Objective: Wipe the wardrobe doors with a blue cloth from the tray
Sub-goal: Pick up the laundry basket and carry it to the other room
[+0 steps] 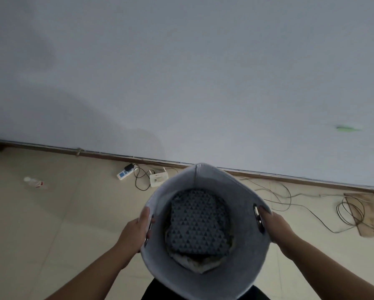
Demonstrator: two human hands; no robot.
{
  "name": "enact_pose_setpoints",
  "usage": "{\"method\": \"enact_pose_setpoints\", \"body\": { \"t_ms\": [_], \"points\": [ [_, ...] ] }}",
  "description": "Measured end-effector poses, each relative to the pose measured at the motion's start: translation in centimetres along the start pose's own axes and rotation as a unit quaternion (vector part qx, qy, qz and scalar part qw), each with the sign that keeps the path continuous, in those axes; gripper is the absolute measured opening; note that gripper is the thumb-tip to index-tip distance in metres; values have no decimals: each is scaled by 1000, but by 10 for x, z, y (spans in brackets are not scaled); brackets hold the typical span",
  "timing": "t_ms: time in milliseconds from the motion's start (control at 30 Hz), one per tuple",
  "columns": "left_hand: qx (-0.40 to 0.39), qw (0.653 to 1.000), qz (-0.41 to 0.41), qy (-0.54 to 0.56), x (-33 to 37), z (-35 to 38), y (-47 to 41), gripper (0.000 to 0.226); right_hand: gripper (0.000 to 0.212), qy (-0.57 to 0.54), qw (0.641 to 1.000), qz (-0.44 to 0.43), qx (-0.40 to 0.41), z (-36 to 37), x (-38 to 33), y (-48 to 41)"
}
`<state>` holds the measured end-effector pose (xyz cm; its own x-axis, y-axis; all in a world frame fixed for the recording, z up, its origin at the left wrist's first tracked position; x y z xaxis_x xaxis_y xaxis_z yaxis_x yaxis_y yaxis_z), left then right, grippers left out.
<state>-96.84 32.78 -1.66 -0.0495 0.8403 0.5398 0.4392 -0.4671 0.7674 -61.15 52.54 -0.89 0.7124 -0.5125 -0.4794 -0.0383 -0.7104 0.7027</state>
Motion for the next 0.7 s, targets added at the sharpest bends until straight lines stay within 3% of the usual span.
{"method": "enact_pose_setpoints", "body": {
  "t_ms": [267, 700],
  "points": [
    [-21, 999, -6, -40, 62, -8, -111, 70, 54, 15, 1000, 11, -13, 29, -69, -82],
    [11, 997, -74, -18, 21, 26, -330, 87, 26, -22, 996, 83, -17, 144, -68, -305]
  ]
}}
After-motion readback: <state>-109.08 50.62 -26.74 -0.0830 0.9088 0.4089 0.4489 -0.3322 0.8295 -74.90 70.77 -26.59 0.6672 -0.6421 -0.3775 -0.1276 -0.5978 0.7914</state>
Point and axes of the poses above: each hand's wrist, its own y-axis away from the middle knuckle, its own z-axis out of the palm, x = y × z, the point moved 2 cm from there along -y, towards the middle knuckle, and after that the axes turned 1 degree about -y, right-handed, at the moved point
